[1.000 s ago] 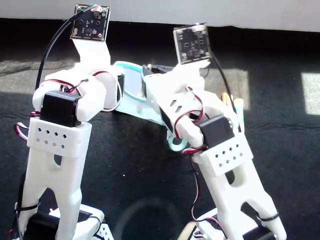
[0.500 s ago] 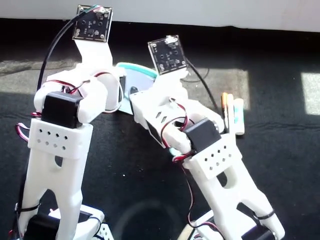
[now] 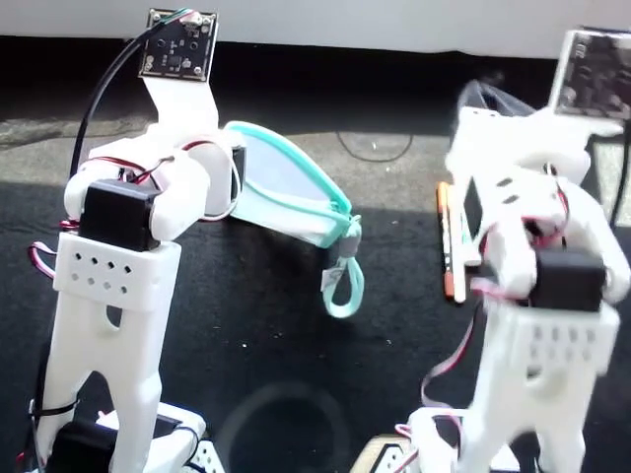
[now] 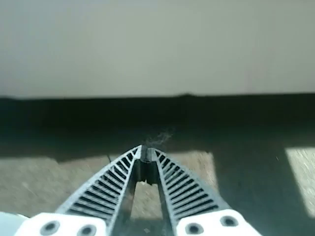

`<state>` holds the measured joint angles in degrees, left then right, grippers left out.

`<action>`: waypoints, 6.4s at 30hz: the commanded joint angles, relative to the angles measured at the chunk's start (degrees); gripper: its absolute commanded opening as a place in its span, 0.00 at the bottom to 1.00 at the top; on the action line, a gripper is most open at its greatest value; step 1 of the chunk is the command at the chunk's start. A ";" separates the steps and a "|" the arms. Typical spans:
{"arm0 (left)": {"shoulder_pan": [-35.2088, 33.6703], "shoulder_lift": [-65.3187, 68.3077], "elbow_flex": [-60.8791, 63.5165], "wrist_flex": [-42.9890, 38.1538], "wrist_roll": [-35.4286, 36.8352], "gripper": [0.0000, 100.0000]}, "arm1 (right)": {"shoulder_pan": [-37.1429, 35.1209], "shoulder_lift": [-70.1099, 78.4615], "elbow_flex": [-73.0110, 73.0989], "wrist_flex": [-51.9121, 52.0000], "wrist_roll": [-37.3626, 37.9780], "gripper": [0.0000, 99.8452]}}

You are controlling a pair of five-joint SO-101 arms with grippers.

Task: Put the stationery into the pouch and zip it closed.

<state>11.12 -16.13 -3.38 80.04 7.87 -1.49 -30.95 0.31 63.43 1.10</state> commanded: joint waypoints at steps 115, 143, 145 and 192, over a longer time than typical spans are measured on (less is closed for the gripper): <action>0.13 0.92 1.98 0.00 0.26 0.01 | -3.74 55.78 0.84 18.33 11.08 0.13; 0.04 1.01 1.98 0.09 0.26 0.01 | -2.86 15.08 10.15 15.16 10.64 0.01; 0.04 1.01 1.98 0.35 0.26 0.01 | -4.00 4.53 7.96 14.99 10.64 0.01; 0.31 1.01 1.36 0.00 0.26 0.01 | -36.97 2.42 12.09 -15.60 -7.38 0.01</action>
<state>11.12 -16.13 -3.38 80.04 7.87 -36.22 -28.31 12.09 48.04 -6.11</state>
